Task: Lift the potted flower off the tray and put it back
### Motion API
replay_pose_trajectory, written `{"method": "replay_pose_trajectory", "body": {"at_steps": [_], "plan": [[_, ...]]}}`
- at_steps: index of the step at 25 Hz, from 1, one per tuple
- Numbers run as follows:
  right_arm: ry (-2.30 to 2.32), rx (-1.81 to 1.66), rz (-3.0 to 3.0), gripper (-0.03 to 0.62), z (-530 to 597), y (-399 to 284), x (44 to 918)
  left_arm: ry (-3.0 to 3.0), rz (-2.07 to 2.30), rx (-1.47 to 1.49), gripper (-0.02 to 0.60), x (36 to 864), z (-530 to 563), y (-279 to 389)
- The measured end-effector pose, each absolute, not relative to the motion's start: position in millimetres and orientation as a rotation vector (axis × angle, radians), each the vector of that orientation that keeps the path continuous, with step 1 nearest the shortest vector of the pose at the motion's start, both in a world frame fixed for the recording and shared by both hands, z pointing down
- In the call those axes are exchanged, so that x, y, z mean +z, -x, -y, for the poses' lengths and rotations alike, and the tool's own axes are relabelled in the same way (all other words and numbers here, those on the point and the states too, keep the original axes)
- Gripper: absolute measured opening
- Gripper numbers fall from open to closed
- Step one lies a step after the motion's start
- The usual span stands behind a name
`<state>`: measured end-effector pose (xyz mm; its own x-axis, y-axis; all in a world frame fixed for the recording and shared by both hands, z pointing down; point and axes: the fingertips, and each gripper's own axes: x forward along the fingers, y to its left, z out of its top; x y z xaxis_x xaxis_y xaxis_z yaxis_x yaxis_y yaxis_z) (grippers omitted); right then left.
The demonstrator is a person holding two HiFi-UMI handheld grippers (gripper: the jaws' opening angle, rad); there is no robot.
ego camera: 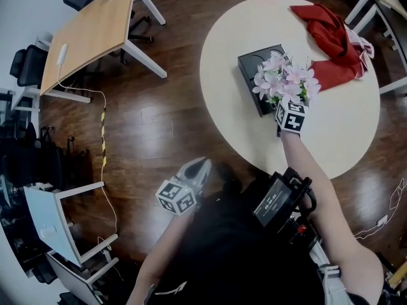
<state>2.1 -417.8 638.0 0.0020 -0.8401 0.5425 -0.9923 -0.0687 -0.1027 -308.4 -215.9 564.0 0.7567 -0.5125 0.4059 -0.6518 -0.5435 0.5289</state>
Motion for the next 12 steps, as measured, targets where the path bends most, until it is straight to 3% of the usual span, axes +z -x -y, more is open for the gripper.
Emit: {"method": "replay_pose_trajectory", "body": {"at_steps": [12], "plan": [[-1.853, 0.722, 1.949, 0.565, 422.5, 3.8, 649.4, -2.257, 0.918, 0.258, 0.005, 560.3, 220.0, 296.9]]}}
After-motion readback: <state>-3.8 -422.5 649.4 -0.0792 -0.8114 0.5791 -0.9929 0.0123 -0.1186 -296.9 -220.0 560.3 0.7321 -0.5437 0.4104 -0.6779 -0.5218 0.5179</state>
